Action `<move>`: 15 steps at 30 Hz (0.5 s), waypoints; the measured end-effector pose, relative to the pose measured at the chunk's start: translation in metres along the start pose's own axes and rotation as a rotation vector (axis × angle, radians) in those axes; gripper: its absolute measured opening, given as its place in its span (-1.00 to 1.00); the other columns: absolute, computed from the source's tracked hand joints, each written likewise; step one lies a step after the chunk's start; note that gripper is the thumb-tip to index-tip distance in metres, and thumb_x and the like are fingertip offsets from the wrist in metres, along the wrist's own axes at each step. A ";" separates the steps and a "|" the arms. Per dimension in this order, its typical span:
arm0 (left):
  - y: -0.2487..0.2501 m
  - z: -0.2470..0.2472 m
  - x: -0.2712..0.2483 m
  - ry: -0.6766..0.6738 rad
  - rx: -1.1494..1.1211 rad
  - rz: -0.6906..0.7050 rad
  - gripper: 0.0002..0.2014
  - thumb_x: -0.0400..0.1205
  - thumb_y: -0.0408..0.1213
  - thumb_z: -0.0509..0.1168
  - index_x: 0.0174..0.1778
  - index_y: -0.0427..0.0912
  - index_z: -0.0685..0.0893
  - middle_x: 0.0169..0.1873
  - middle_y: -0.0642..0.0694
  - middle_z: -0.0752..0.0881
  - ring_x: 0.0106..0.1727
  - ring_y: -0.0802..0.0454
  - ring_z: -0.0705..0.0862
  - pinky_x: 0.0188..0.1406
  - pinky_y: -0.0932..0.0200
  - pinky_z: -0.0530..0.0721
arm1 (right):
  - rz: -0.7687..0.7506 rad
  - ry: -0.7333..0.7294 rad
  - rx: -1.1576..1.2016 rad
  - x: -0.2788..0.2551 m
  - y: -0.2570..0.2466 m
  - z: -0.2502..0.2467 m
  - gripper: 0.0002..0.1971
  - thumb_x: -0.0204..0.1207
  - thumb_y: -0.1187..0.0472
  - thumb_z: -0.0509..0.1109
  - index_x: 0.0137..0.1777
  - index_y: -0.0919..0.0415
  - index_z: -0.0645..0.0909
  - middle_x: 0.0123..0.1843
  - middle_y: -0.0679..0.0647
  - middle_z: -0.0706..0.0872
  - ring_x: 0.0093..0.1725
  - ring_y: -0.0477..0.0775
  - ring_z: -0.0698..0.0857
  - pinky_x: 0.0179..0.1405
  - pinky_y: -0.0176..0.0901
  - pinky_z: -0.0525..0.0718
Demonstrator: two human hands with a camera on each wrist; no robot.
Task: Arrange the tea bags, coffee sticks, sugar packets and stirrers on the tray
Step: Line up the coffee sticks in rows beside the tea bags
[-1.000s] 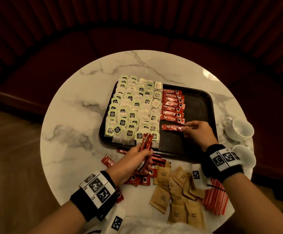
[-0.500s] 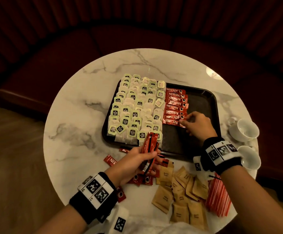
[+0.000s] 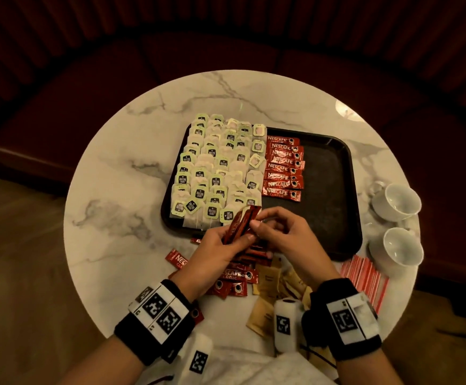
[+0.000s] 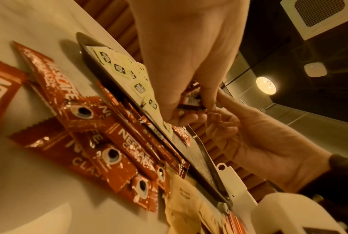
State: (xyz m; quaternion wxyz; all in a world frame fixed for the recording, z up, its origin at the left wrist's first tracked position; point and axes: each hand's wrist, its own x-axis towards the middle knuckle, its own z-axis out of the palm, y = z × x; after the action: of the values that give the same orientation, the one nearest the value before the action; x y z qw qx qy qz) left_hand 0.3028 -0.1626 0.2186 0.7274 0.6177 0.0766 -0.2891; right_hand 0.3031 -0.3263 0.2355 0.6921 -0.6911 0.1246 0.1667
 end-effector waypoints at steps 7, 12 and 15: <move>0.001 -0.006 -0.002 0.016 -0.158 -0.039 -0.62 0.47 -0.14 0.41 0.17 -0.22 0.70 0.07 -0.21 0.81 0.16 -0.14 0.77 0.29 -0.10 0.67 | -0.018 0.013 0.097 -0.006 0.001 -0.010 -0.78 0.61 0.40 0.37 0.19 0.20 0.68 -0.09 0.07 0.83 -0.19 0.00 0.80 -0.13 -0.21 0.78; 0.002 -0.011 -0.001 0.069 -0.140 -0.016 -0.60 0.43 -0.17 0.46 0.16 -0.24 0.68 0.07 -0.26 0.80 0.14 -0.19 0.78 0.25 -0.14 0.70 | -0.076 0.065 0.188 -0.014 0.004 -0.019 -0.73 0.53 0.36 0.43 0.22 0.16 0.67 -0.05 0.13 0.84 -0.09 0.10 0.83 -0.04 -0.16 0.79; 0.002 -0.011 0.002 0.122 -0.032 0.035 -0.57 0.42 -0.11 0.50 0.18 -0.18 0.70 0.02 -0.14 0.83 0.08 -0.09 0.81 0.22 -0.11 0.71 | -0.058 0.074 0.225 -0.017 0.006 -0.019 -0.76 0.52 0.36 0.44 0.17 0.18 0.70 0.00 0.16 0.84 0.02 0.14 0.83 -0.04 -0.20 0.79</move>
State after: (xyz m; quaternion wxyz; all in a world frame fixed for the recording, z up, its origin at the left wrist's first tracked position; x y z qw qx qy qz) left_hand 0.3085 -0.1531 0.2172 0.7361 0.6237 0.1144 -0.2368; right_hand 0.2863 -0.3465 0.2368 0.7648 -0.6180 0.1479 0.1062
